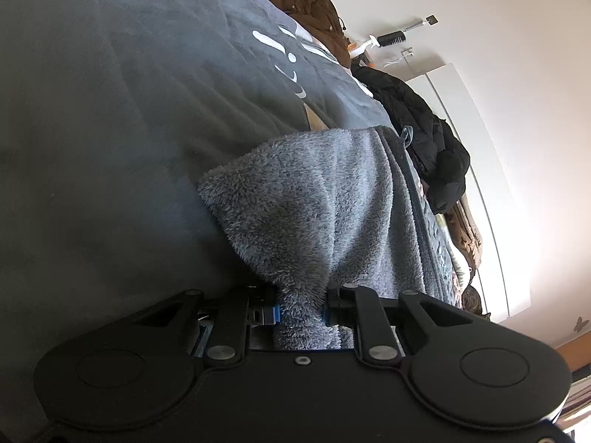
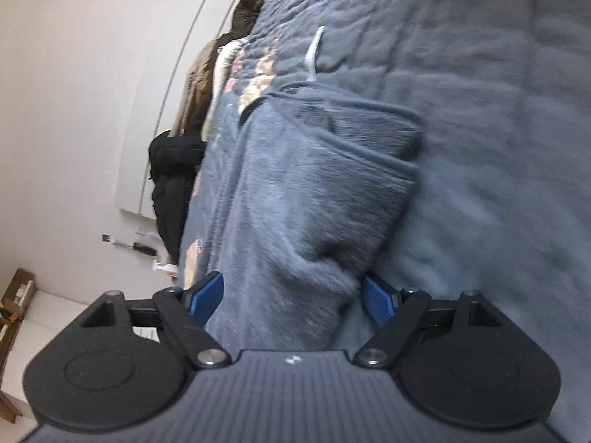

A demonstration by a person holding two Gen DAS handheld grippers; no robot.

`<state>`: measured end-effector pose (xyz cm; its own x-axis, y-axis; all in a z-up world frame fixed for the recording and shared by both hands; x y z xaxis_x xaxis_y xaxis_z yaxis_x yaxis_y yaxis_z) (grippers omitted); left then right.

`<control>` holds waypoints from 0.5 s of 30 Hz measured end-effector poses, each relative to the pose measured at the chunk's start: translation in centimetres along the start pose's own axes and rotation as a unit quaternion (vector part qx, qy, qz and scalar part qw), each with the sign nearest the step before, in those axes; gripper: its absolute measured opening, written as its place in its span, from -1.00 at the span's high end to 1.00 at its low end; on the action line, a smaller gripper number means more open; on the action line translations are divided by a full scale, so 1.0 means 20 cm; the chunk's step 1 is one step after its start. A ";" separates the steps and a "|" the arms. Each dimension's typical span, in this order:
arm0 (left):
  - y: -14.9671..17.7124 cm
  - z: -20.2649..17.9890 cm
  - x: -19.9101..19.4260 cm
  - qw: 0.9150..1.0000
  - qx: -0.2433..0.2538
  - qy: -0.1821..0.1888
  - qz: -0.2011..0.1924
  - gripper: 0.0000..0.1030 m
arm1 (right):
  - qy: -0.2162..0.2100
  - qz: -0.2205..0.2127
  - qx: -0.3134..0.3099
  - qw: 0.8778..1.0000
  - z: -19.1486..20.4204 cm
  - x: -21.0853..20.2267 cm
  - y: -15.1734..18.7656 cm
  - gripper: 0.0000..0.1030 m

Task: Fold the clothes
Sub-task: 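Pinch the grey blanket fold with the left gripper while the right gripper pinches it too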

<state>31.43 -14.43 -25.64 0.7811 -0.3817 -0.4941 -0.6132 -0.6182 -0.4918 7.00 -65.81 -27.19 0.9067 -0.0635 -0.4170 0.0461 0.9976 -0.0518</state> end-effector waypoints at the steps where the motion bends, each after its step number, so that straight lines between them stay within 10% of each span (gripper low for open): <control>1: 0.00 0.00 0.00 1.000 -0.002 0.001 0.001 0.64 | -0.001 -0.001 -0.001 1.000 0.01 0.02 0.00 -0.59; 11: 0.00 0.01 0.00 1.000 -0.011 0.003 0.004 0.64 | 0.010 -0.033 -0.033 0.999 0.08 0.15 0.02 -0.73; 13: 0.00 0.01 0.00 1.000 -0.012 0.002 0.003 0.64 | 0.020 -0.044 -0.046 0.998 0.09 0.17 0.03 -0.43; 15: -0.01 0.01 0.00 1.000 -0.015 0.002 0.003 0.65 | 0.049 -0.048 -0.041 0.997 0.07 0.18 0.03 0.63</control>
<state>31.56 -14.24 -25.72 0.7778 -0.3887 -0.4939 -0.6143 -0.6365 -0.4664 10.90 -65.37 -27.45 0.8542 -0.1646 -0.4932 0.0923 0.9815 -0.1678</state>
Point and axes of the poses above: each gripper's, at about its wrist camera, not at the fingertips, and x roughly the way its jaws point, z to its left, y to its underside, the point moved 3 cm from there along x, roughly the way its jaws point, and after that the axes turned 10 degrees about x, right-handed, at the moved point
